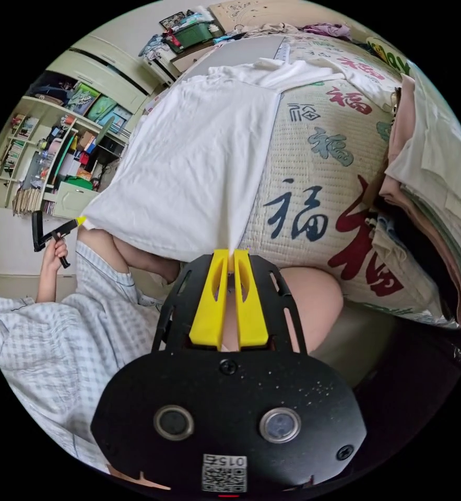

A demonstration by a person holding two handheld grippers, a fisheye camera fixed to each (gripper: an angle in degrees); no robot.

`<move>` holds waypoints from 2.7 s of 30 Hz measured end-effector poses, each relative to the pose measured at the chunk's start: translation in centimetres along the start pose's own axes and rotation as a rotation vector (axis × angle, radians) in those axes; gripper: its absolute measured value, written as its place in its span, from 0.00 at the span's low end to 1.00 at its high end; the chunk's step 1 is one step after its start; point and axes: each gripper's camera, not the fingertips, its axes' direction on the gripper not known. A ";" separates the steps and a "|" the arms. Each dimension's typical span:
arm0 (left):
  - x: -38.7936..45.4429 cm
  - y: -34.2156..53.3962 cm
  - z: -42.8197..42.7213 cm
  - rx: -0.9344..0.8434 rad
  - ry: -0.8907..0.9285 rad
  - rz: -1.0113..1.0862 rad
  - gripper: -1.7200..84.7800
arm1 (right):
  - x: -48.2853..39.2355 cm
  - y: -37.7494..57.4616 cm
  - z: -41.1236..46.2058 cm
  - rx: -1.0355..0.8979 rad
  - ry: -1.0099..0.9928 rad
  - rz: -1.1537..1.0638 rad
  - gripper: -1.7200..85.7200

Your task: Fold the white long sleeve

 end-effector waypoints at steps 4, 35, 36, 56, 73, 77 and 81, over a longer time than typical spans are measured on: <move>0.8 0.5 1.9 -0.043 -0.053 0.028 0.02 | -1.0 0.5 0.2 0.023 0.005 0.054 0.03; -4.3 -1.9 -3.9 0.082 -0.177 -0.096 0.04 | -3.4 5.3 -10.1 0.136 0.068 0.301 0.03; -4.4 -2.7 -4.2 0.101 -0.173 -0.087 0.04 | -3.5 4.1 -11.7 0.154 0.102 0.284 0.03; -5.7 -40.5 16.3 -0.055 -0.218 0.093 0.14 | -11.1 -48.5 -11.8 0.213 0.259 -0.069 0.21; -0.8 -48.7 17.2 0.098 -0.437 0.221 0.02 | -11.3 -51.7 -10.7 0.212 0.540 0.082 0.04; -1.5 -49.4 20.2 0.050 -0.459 0.154 0.02 | -8.9 -51.9 -9.1 0.153 0.473 0.139 0.08; -3.3 -45.9 17.4 0.180 -0.428 0.158 0.02 | -6.9 -46.8 -10.6 0.290 0.354 0.162 0.13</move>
